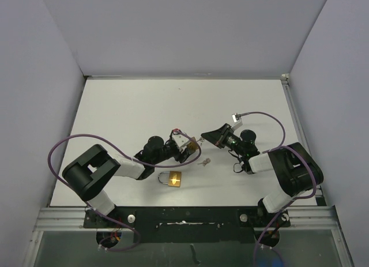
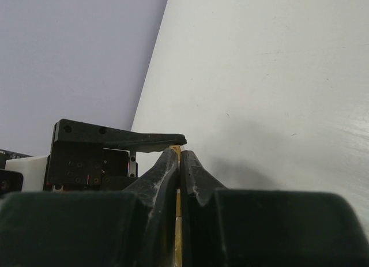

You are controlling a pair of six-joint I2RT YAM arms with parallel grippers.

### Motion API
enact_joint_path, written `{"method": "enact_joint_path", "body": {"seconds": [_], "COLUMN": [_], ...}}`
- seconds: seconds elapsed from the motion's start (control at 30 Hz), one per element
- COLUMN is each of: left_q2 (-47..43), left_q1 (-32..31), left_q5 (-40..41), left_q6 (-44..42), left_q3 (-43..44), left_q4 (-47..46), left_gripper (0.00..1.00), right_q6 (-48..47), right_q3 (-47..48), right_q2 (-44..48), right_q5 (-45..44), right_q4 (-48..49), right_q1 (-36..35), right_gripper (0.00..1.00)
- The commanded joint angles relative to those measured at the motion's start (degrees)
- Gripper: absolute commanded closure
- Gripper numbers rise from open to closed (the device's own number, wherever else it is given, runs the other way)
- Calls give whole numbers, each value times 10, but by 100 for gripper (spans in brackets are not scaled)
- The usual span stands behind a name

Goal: Unlock with the key

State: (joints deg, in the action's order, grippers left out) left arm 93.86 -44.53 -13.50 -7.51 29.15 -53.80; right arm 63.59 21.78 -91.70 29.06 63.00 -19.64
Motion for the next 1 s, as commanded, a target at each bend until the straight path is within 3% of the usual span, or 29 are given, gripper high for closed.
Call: {"method": "enact_joint_path", "body": {"seconds": [0.0,0.5,0.97], "left_q2": [-5,-8,-28], "left_q1": [-2,-2,-2], "left_q5": [-1,33,44], "left_q6": [10,48,99], "left_q3": [19,34,114], "left_q4": [-83,-83,53], "left_gripper": [100,100,100], "right_q6": [-8,-19,-43], "right_q3": [3,-1,10], "right_q2": [5,7,13], "right_q5": [-4,-18,-31], "right_q4": [34,30,6], "right_q1": [-11,-22,-42], "right_gripper": [100,100,100]}}
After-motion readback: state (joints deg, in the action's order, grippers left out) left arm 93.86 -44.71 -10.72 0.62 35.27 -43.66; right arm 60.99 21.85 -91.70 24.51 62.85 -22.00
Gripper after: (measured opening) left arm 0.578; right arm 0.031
